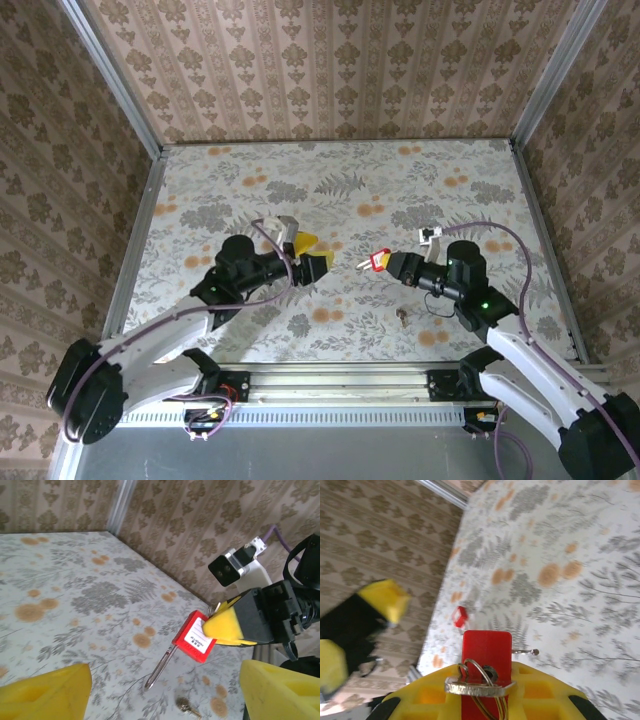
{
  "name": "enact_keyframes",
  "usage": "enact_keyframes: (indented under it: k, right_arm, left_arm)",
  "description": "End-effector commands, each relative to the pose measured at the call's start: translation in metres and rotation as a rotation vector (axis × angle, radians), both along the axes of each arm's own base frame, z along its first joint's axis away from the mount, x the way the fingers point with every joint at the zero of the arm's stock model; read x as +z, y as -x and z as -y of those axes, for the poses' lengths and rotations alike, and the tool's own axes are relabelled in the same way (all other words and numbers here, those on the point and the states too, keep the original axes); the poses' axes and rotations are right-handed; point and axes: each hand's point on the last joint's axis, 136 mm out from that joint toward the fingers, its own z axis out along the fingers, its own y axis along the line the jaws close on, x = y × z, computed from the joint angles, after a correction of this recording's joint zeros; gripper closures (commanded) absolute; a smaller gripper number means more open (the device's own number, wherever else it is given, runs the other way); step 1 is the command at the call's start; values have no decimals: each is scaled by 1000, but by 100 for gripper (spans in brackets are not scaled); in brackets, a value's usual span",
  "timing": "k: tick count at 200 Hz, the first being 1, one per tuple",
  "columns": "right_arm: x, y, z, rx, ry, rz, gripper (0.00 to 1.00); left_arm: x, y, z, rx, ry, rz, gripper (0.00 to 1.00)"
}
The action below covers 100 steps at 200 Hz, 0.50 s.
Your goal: Unlock with the key
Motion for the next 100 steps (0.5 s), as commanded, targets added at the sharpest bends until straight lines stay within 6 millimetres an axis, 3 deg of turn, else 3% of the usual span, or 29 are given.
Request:
enact_keyframes:
  k: [1, 38, 68, 100]
  right_arm:
    - [0, -21, 13, -106, 94, 128, 100]
    - [-6, -45, 38, -259, 249, 231, 100]
    - [-14, -63, 59, -392, 391, 306, 100]
    - [-31, -81, 63, -452, 537, 329, 100]
  left_arm:
    - [-5, -2, -17, 71, -117, -3, 21]
    - [4, 4, -33, 103, -138, 10, 20]
    - [0, 6, -41, 127, -143, 0, 20]
    - [-4, 3, -46, 149, -149, -13, 20]
